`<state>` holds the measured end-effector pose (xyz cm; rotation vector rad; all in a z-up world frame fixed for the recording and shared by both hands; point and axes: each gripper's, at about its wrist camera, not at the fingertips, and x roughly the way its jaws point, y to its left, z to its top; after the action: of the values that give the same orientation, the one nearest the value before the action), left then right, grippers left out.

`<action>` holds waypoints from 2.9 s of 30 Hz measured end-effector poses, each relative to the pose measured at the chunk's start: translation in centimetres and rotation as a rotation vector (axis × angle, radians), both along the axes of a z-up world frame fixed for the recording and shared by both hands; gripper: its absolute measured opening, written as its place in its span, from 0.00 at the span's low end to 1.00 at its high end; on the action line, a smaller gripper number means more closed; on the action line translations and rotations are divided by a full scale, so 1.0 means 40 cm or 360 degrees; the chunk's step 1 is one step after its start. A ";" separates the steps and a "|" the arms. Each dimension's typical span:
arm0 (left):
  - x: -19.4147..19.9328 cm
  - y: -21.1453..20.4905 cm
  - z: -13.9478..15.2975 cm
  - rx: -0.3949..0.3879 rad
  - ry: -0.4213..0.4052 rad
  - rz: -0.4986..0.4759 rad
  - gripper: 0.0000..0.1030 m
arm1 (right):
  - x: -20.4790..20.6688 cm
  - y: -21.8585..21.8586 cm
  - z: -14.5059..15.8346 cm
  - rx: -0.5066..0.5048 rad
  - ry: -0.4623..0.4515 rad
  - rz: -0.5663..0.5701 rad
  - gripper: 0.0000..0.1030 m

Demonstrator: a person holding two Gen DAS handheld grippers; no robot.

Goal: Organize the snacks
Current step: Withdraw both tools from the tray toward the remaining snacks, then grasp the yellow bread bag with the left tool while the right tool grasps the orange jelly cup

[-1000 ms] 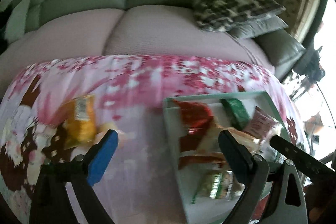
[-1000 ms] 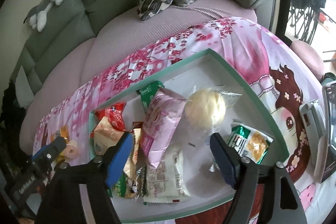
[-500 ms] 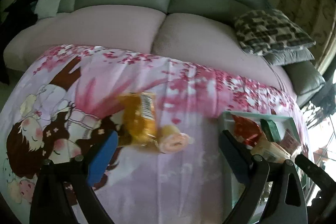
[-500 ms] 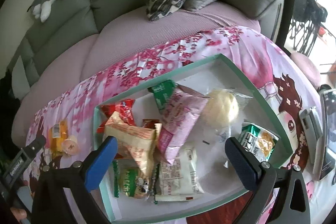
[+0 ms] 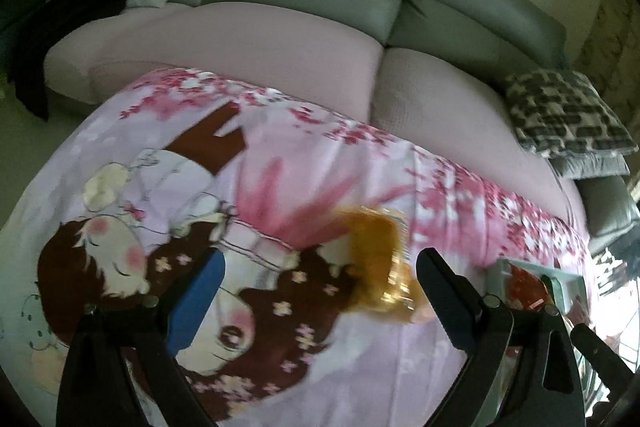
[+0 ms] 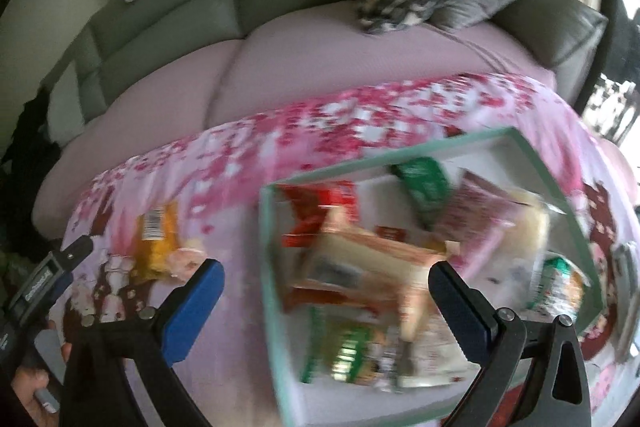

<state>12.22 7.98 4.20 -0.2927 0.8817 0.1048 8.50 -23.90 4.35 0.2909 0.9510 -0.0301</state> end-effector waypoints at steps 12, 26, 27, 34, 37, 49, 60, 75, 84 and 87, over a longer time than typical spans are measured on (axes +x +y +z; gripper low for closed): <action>0.026 0.061 -0.036 -0.0110 0.0104 -0.0011 0.94 | 0.081 0.233 -0.046 0.0050 -0.0011 0.0315 1.00; 0.079 0.038 -0.097 -0.0297 0.0143 -0.0090 0.94 | 0.131 0.306 -0.151 0.0028 0.0021 0.0391 1.00; 0.081 0.033 -0.100 -0.0302 0.0144 -0.0100 0.94 | 0.132 0.305 -0.155 0.0030 0.0021 0.0388 0.99; 0.105 -0.014 -0.128 -0.0468 0.0127 -0.0215 0.82 | 0.145 0.306 -0.179 0.0027 0.0014 0.0385 0.90; 0.119 -0.036 -0.145 -0.0470 0.0155 -0.0253 0.77 | 0.150 0.304 -0.189 0.0043 0.0017 0.0383 0.89; 0.138 -0.080 -0.195 -0.0549 0.0241 -0.0309 0.47 | 0.155 0.305 -0.199 0.0081 0.0004 0.0376 0.71; 0.119 -0.047 -0.179 -0.0612 0.0227 -0.0259 0.40 | 0.145 0.312 -0.188 0.0148 -0.0018 0.0403 0.48; 0.020 -0.017 -0.110 -0.0618 0.0174 -0.0161 0.39 | 0.060 0.279 -0.128 0.0262 -0.0082 0.0360 0.48; -0.015 -0.025 -0.075 -0.0587 0.0175 -0.0149 0.39 | -0.012 0.232 -0.084 0.0317 -0.0135 0.0267 0.48; -0.021 -0.034 -0.062 -0.0572 0.0166 -0.0165 0.39 | -0.036 0.211 -0.055 0.0319 -0.0178 0.0236 0.48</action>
<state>11.39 6.62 1.72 -0.5793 1.0169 -0.1381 7.06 -15.46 2.16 0.4020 0.8633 0.2167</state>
